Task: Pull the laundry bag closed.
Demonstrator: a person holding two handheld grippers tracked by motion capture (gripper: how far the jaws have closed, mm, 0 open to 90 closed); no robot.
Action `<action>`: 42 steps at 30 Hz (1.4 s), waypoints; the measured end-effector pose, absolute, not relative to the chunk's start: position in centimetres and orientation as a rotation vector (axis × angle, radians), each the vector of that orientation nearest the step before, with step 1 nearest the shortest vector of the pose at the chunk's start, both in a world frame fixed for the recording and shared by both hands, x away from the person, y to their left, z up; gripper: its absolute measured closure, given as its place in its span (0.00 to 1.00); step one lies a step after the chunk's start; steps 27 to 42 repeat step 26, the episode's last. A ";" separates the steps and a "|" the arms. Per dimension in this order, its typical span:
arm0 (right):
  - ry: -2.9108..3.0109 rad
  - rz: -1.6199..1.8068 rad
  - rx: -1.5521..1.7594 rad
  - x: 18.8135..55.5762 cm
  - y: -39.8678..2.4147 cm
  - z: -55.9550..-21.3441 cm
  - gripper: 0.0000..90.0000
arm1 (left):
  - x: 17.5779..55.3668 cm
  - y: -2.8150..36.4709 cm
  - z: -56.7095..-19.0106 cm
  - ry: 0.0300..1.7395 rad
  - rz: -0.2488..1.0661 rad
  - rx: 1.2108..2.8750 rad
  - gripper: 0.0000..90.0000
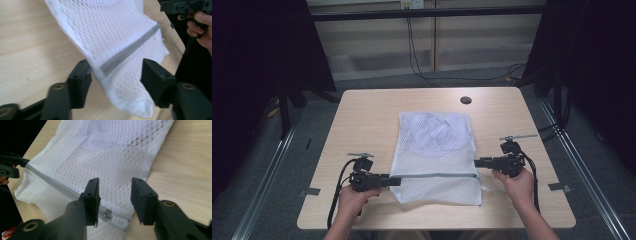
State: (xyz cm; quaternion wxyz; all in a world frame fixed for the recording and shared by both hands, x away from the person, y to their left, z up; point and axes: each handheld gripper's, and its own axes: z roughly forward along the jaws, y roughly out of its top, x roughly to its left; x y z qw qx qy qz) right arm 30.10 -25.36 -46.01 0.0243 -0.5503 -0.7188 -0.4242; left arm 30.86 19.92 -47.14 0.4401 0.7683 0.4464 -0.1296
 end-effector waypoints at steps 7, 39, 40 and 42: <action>-2.258 -1.354 -1.772 29.9 -25.8 -45.4 0.33 | 30.8 20.6 -46.7 1.060 -0.051 1.958 0.19; -2.460 -1.256 -1.863 30.3 -26.6 -46.1 0.13 | 32.2 22.3 -47.2 1.151 0.196 2.036 0.06; -2.460 -1.256 -1.863 30.3 -26.6 -46.1 0.13 | 32.2 22.3 -47.2 1.151 0.196 2.036 0.06; -2.460 -1.256 -1.863 30.3 -26.6 -46.1 0.13 | 32.2 22.3 -47.2 1.151 0.196 2.036 0.06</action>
